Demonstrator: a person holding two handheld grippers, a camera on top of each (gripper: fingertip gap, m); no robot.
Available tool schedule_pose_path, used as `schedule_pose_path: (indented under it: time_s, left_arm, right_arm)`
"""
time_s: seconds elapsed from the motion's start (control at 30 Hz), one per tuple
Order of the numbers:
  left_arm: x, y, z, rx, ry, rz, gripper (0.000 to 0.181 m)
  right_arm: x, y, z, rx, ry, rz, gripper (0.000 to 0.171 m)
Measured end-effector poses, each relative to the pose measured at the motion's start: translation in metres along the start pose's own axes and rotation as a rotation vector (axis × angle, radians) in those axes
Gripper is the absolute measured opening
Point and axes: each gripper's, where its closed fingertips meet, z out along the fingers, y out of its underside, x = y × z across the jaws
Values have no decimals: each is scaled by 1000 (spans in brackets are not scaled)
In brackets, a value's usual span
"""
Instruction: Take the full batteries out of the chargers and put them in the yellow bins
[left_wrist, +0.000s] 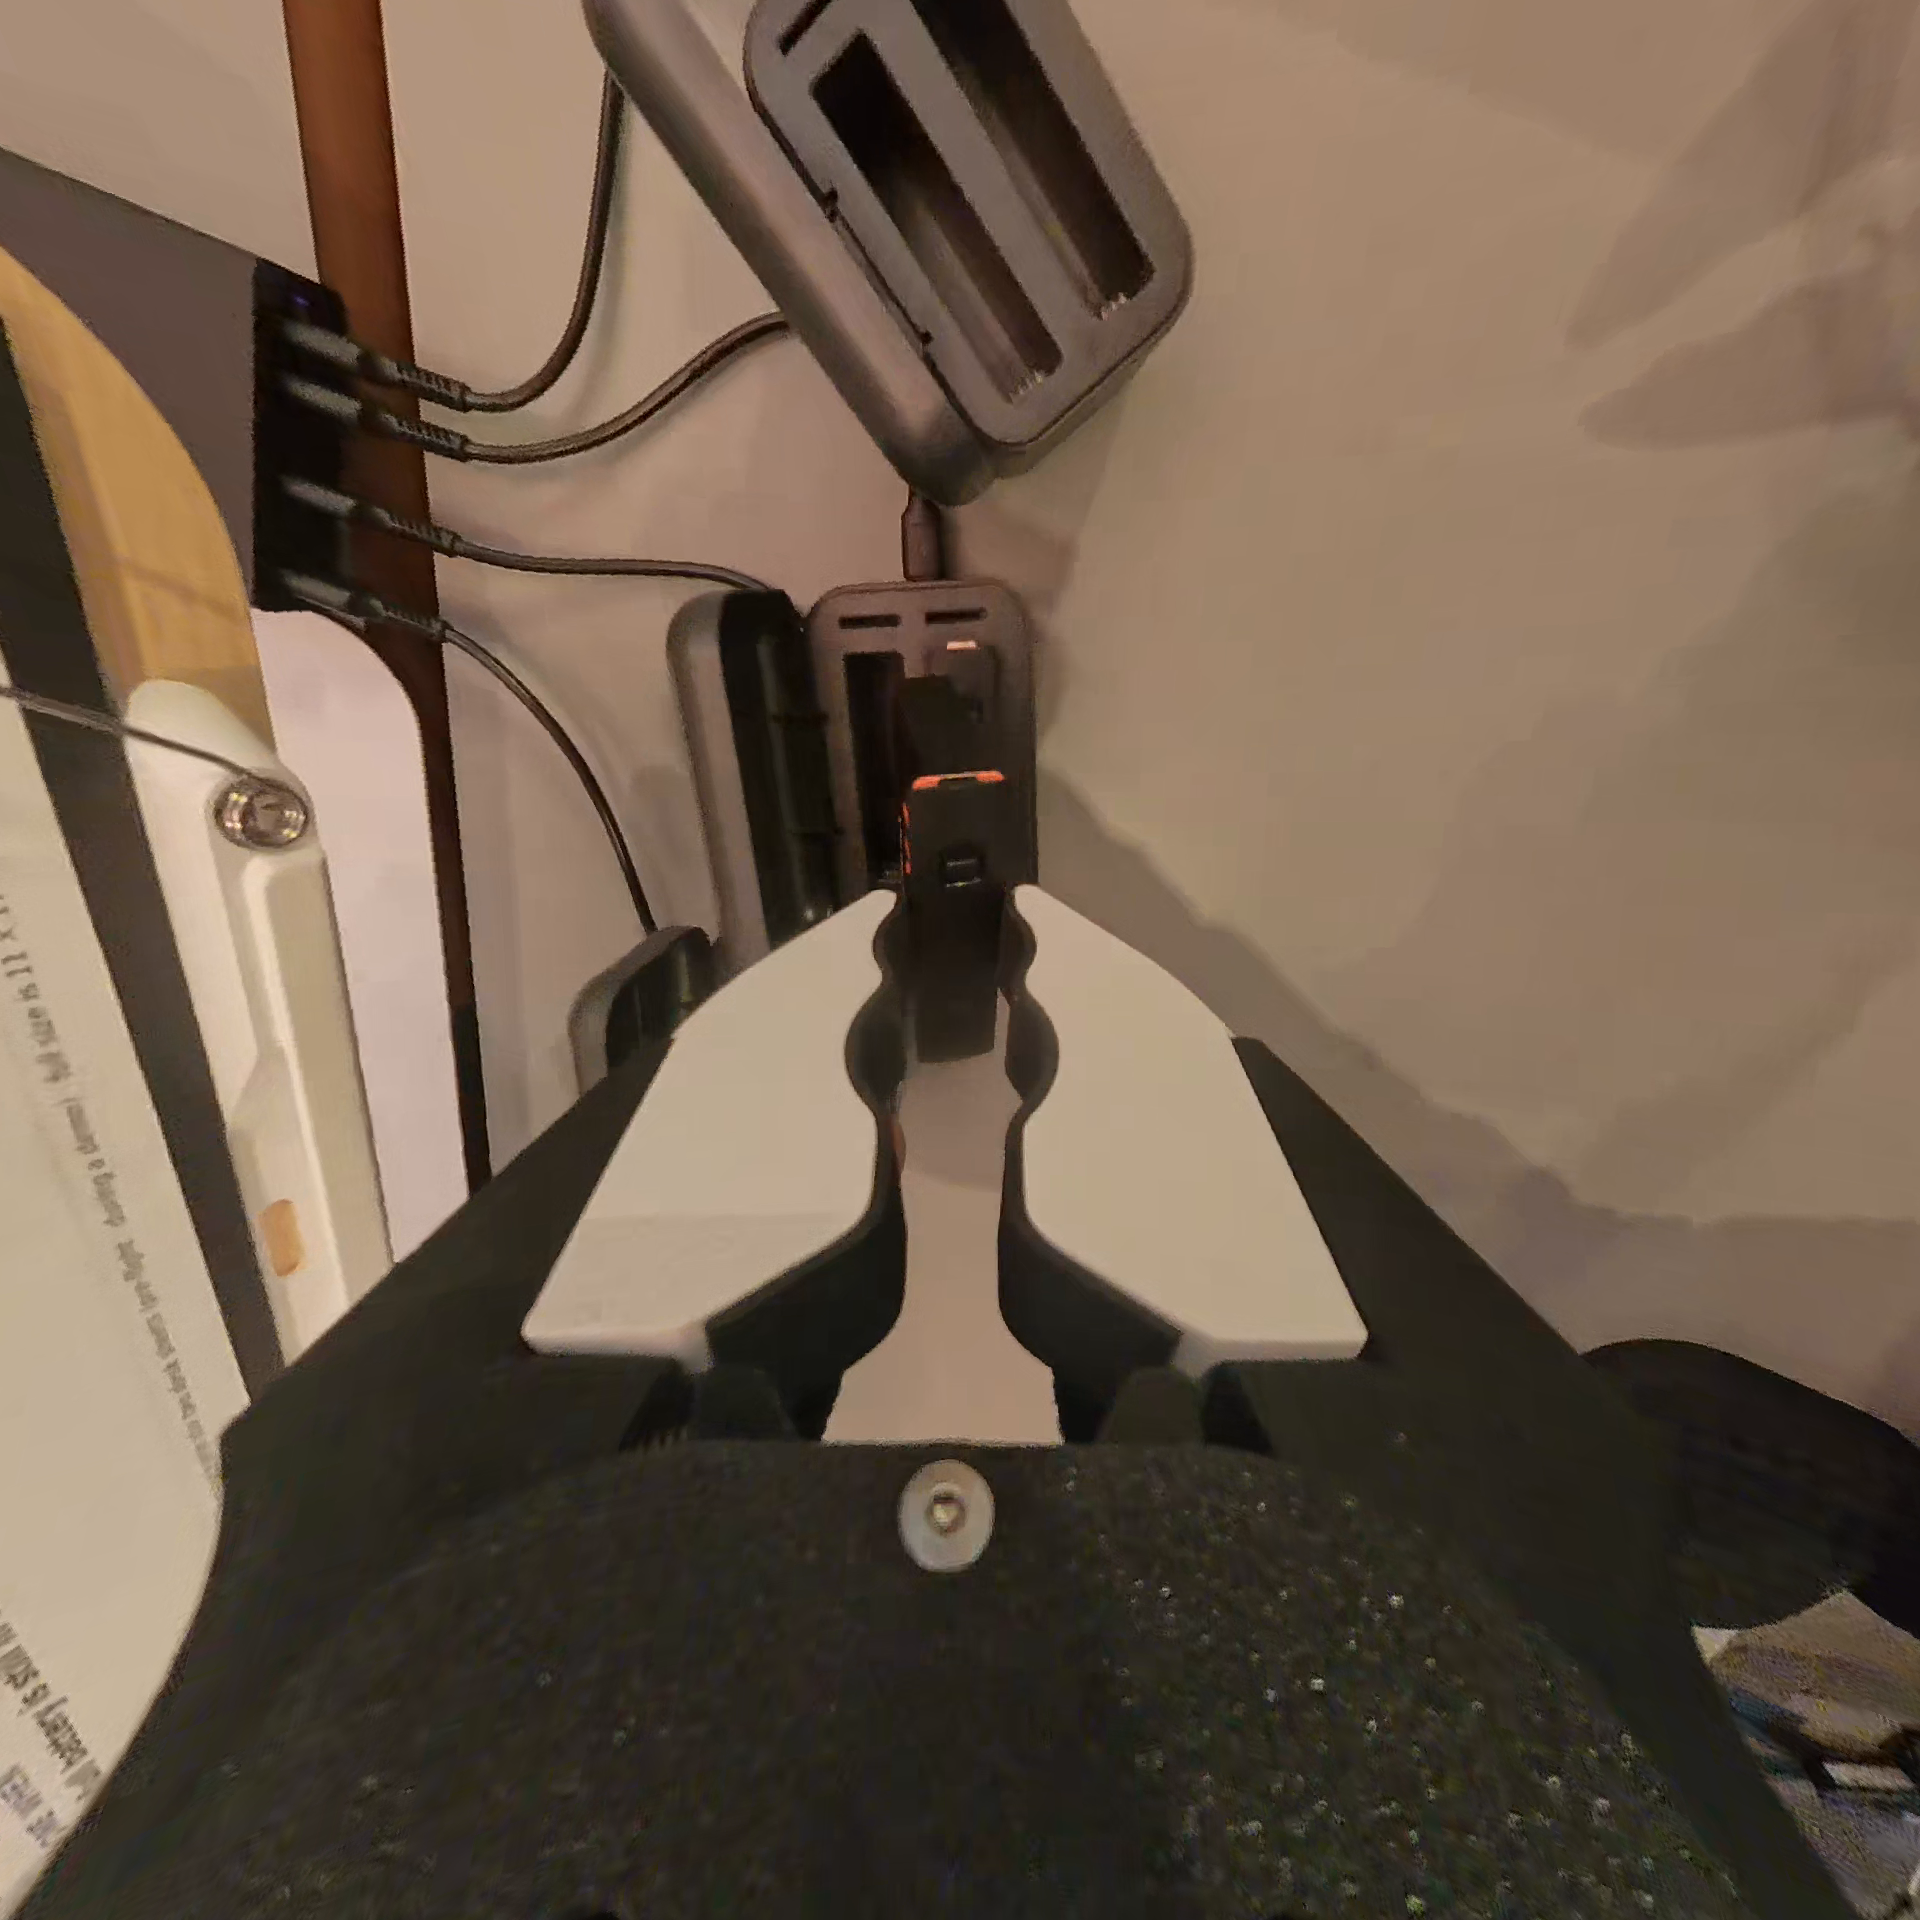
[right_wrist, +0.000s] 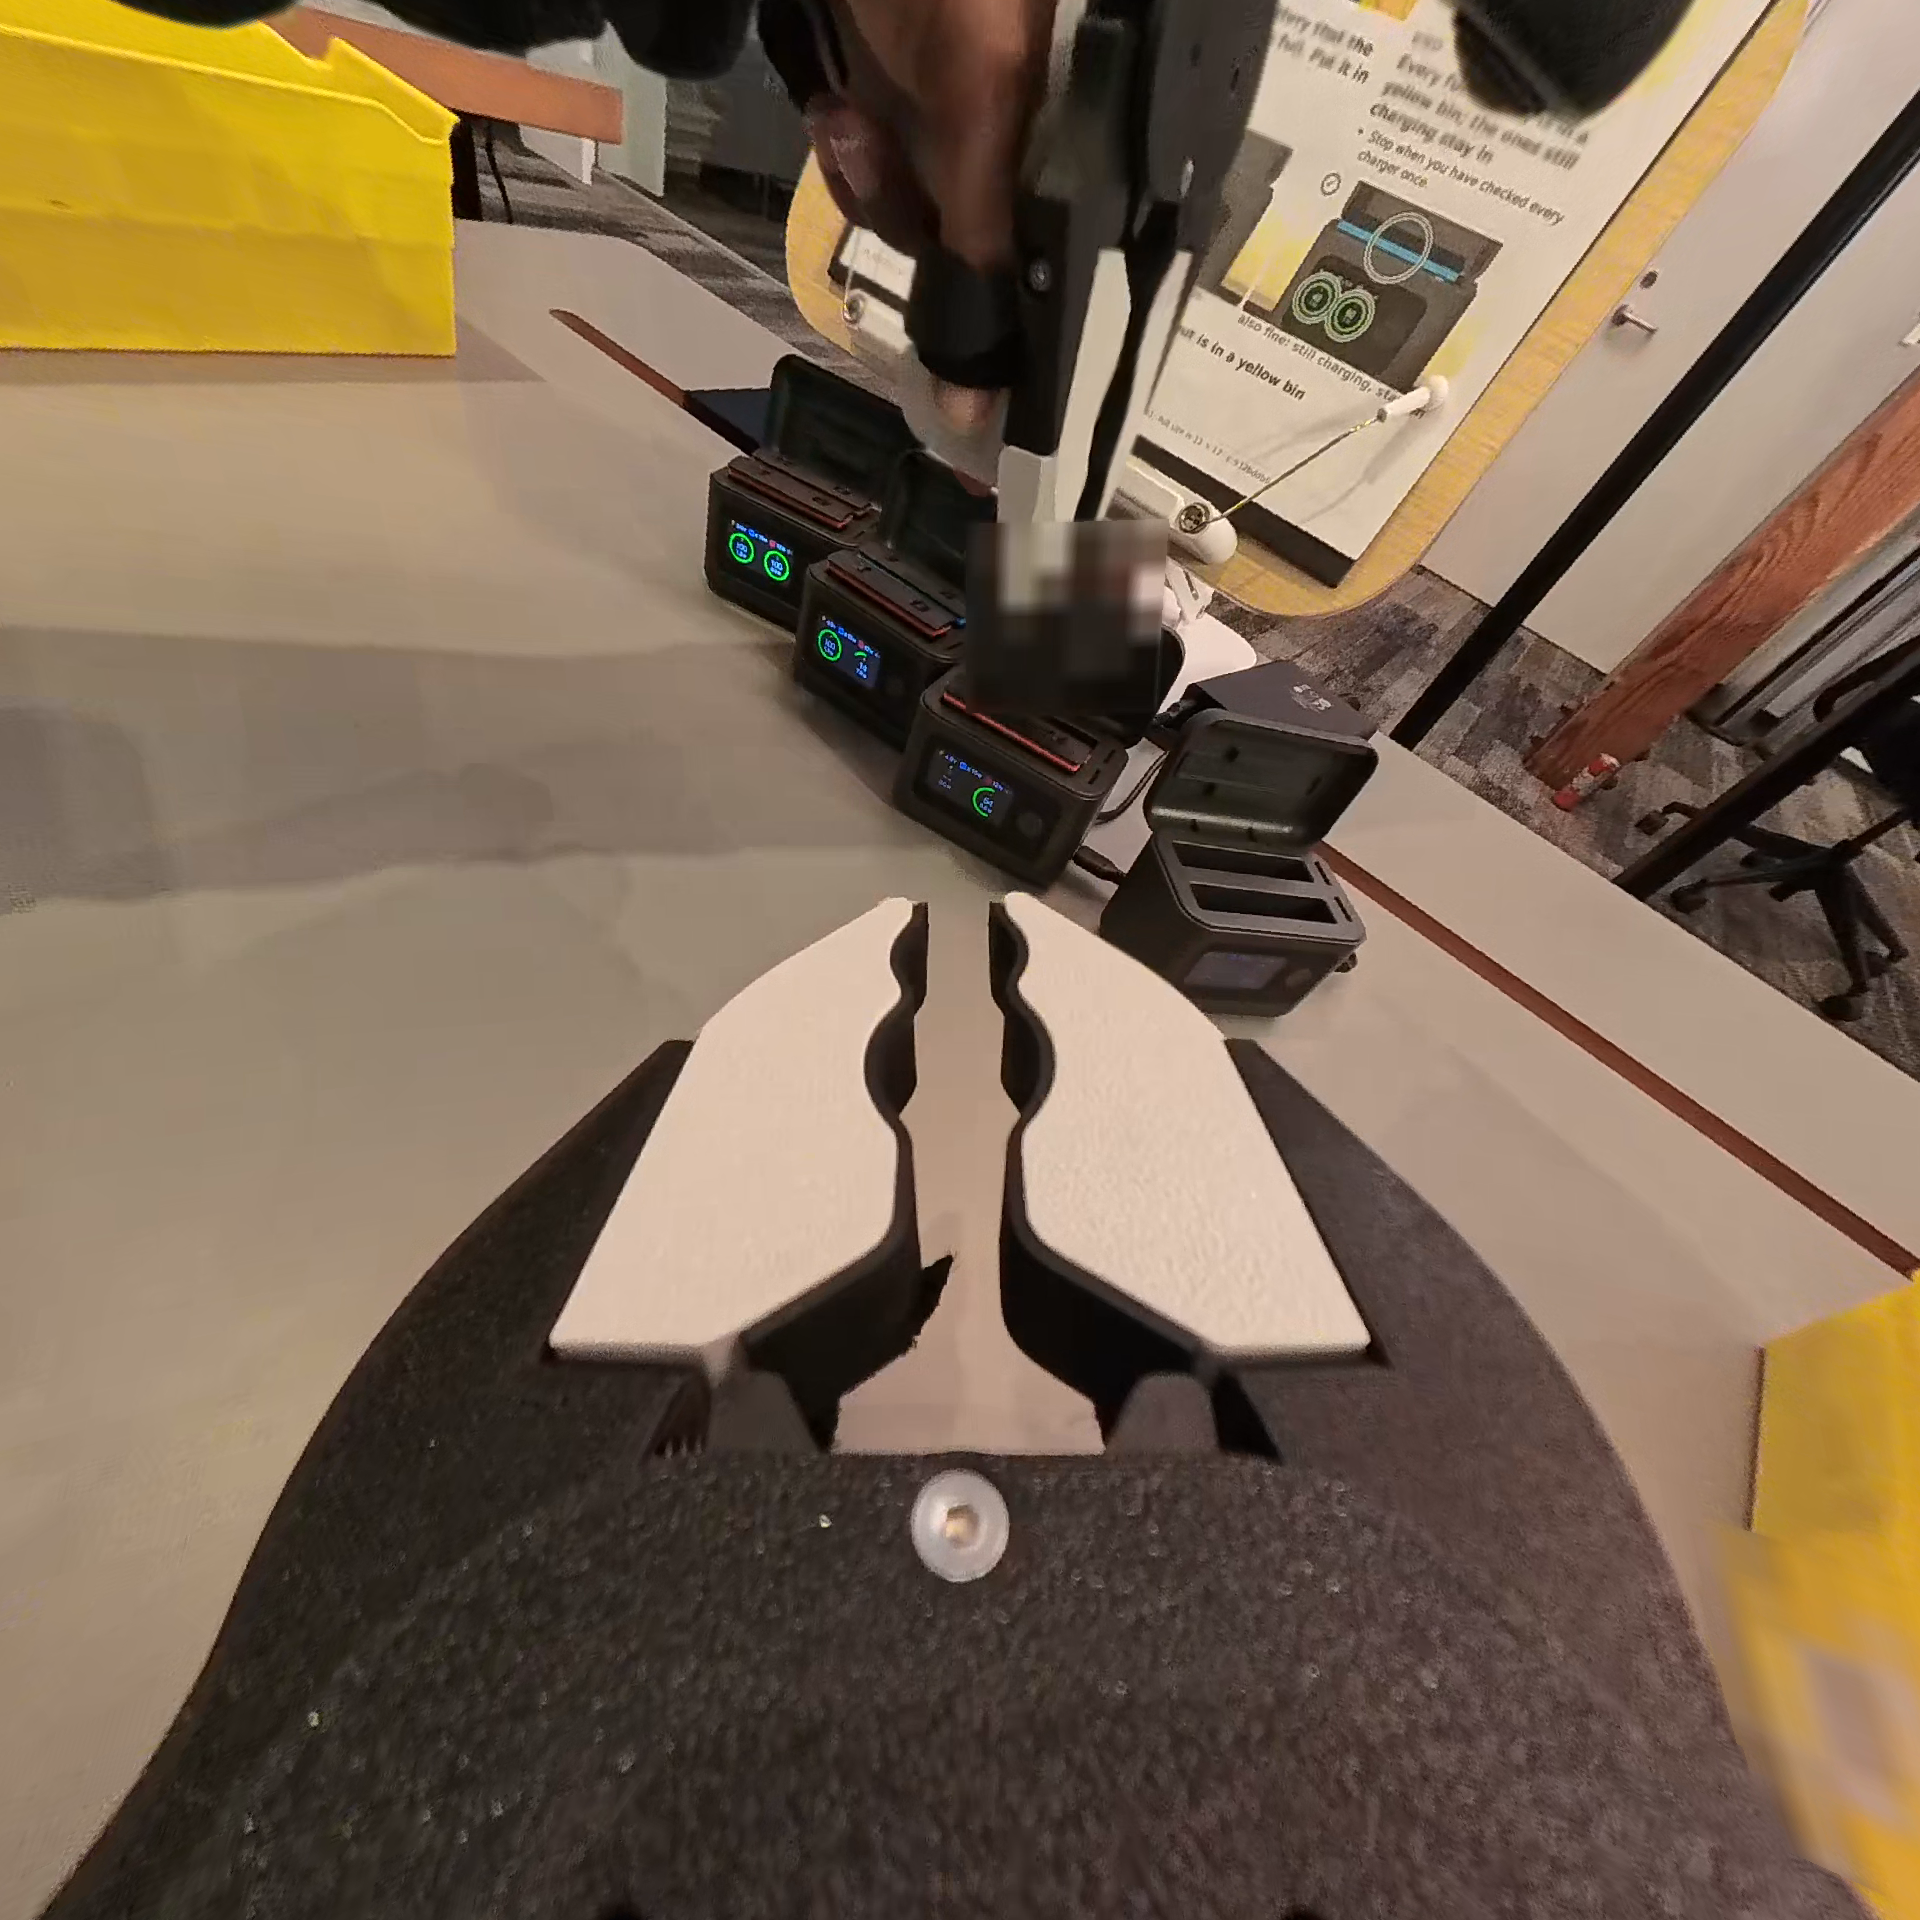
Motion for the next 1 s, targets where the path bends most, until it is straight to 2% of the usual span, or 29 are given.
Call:
schedule_pose_path:
  time_s: [0.5,1.0]
  left_arm:
    - [-12,-2,23,-141,9,33,15]
    - [-12,-8,30,-59,97,-88,15]
  right_arm:
    - [0,-1,-2,8,-17,-4,10]
    - [0,-2,-4,17,-25,2,10]
